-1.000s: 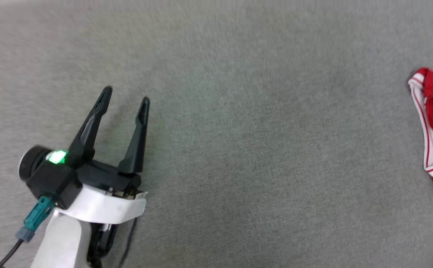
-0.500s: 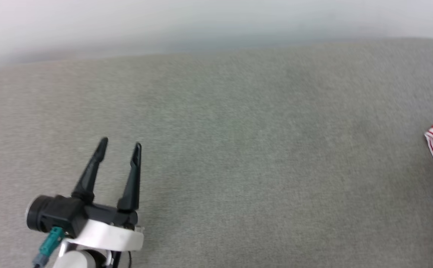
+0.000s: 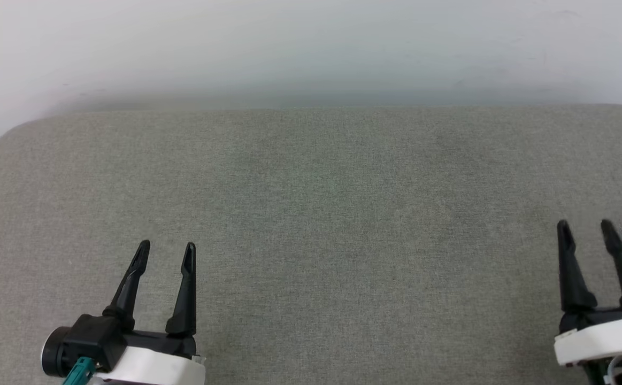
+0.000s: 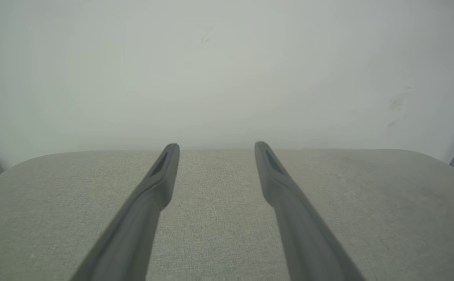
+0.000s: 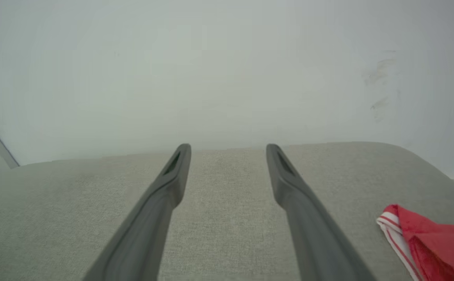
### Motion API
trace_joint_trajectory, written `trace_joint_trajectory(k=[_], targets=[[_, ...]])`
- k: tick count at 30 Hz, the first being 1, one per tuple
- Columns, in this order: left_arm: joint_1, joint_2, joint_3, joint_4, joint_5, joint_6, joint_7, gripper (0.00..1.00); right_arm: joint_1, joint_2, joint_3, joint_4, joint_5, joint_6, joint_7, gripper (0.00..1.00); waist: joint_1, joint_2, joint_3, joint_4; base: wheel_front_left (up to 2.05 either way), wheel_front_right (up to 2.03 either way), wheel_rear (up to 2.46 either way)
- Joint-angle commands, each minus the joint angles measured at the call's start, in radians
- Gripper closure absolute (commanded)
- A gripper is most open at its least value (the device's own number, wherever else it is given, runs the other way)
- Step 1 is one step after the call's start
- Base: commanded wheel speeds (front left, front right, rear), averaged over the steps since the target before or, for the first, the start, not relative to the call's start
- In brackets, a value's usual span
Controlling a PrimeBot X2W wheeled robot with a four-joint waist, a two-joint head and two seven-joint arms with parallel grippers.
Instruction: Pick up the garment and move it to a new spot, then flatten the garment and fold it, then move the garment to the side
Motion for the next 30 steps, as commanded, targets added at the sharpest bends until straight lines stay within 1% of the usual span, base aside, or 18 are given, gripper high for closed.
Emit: trace_joint_trajectory(k=[1,5,11,18,20,30], targets=[[0.019,-0.009,0.003,0.006,0.006,-0.002,-0.002,0.00,0.027,0.026,0.007,0.024,0.007,-0.001,-0.029,0.00,0.0002,0.0000,-0.003,0.001,0.00,0.00,0.00],[0.027,-0.014,-0.005,0.011,0.012,-0.005,-0.002,0.00,0.039,0.052,0.026,0.062,-0.011,-0.001,-0.059,0.00,0.0002,0.0000,-0.007,0.001,0.00,0.00,0.00],[0.027,-0.023,0.001,0.018,0.007,-0.007,-0.002,0.00,0.027,0.068,0.035,0.090,-0.029,-0.001,-0.074,0.00,0.0002,0.0000,-0.008,0.000,0.00,0.00,0.00],[0.026,-0.030,0.013,0.021,0.008,-0.008,-0.002,0.00,0.007,0.071,0.036,0.104,-0.028,-0.001,-0.083,0.00,0.0002,0.0000,-0.002,-0.007,0.00,0.00,0.00],[0.024,-0.020,0.005,0.020,0.019,-0.008,-0.002,0.00,0.008,0.073,0.035,0.105,-0.028,-0.001,-0.086,0.00,0.0002,0.0000,0.000,-0.009,0.00,0.00,0.00],[0.014,-0.010,-0.017,0.028,-0.003,-0.009,-0.002,0.00,0.005,0.068,0.049,0.099,-0.027,-0.001,-0.089,0.00,0.0002,0.0000,0.009,-0.011,0.00,0.00,0.00]])
